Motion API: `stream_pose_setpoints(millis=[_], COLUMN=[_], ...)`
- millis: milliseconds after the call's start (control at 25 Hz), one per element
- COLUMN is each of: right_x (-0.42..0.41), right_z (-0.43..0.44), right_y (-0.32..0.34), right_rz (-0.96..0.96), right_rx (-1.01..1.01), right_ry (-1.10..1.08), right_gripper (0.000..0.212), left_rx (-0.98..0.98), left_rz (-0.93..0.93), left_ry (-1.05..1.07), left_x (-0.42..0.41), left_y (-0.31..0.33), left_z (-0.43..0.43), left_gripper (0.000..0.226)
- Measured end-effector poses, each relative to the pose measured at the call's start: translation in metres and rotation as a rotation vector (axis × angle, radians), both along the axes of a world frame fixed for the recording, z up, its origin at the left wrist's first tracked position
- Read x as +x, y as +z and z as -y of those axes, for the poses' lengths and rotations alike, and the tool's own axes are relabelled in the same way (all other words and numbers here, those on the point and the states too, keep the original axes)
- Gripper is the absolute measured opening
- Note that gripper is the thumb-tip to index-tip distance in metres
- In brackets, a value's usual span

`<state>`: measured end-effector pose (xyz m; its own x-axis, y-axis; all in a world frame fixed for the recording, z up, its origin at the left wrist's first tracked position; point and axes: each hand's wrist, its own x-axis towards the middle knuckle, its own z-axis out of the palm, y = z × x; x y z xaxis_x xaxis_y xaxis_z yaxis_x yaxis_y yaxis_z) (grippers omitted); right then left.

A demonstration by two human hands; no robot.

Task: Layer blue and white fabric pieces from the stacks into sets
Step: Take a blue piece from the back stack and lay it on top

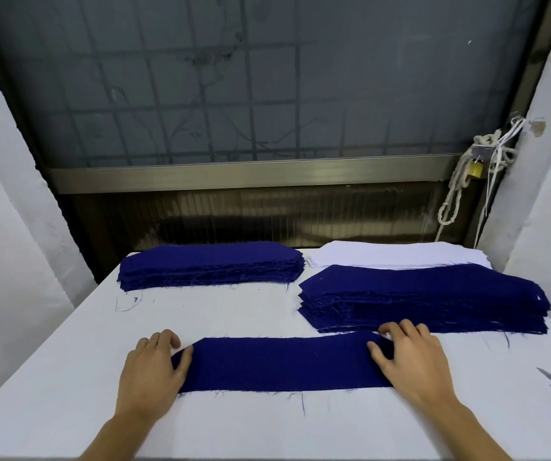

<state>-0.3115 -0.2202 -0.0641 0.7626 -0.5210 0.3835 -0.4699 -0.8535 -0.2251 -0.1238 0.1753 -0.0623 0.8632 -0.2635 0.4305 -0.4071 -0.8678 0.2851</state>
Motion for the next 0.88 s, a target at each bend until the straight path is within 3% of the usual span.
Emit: stream_pose_setpoints(millis=[160,320,600,880], right_x=[0.001,-0.004,-0.014,-0.018], right_z=[-0.001,-0.008,-0.012,-0.01], right_y=[0.004,0.013,0.022,0.026], right_rz=[-0.088,-0.067,0.008,-0.034], right_rx=[0.059,0.125,0.299,0.12], right_ry=[0.009,0.085,0.215,0.307], right_gripper=[0.036,0.019,0.043,0.039], left_rx=[0.029,-0.024,-0.137,-0.191], left_rz=[-0.03,-0.086,-0.233,-0.28], left_ry=[-0.034,-0.094,-0.159,-0.209], left_x=[0.001,-0.002,-0.01,-0.018], left_y=[0.0,0.002,0.007,0.02], left_z=[-0.001,-0.001,-0.003,0.0], left_gripper=[0.03,0.035,0.023,0.041])
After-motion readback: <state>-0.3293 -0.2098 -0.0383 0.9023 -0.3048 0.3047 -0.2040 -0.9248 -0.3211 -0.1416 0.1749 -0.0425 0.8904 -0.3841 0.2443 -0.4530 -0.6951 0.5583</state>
